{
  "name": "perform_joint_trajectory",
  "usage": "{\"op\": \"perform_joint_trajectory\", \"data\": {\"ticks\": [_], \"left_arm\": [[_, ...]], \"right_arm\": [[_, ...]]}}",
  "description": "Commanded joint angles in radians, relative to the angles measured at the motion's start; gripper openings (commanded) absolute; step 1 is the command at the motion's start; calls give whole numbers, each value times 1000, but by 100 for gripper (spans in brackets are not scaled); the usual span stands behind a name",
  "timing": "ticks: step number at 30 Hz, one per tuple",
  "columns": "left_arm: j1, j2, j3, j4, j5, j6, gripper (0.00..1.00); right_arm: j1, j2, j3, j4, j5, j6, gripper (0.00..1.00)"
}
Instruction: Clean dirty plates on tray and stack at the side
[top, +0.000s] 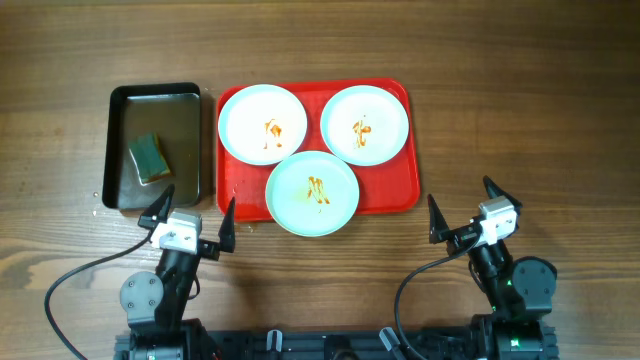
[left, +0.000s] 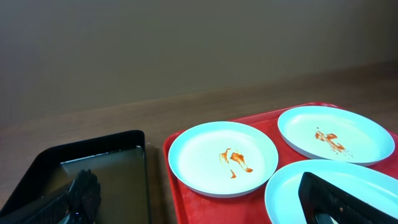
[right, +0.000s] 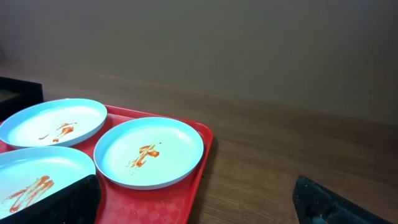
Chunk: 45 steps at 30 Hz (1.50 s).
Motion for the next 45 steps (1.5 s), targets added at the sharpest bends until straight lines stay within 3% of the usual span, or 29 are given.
{"op": "perform_joint_trajectory", "data": {"ticks": [1, 34, 40, 45], "left_arm": [[-6, 4, -10, 4, -10, 16, 100], [-6, 4, -10, 7, -42, 45, 100], [-6, 4, -10, 10, -43, 45, 100], [-6, 5, -2, 1, -48, -132, 100]], "right_arm": [[-3, 0, -1, 3, -19, 13, 99], [-3, 0, -1, 3, -19, 14, 99], [-3, 2, -1, 3, -18, 139, 99], [-3, 7, 25, -21, -14, 199, 100]]}}
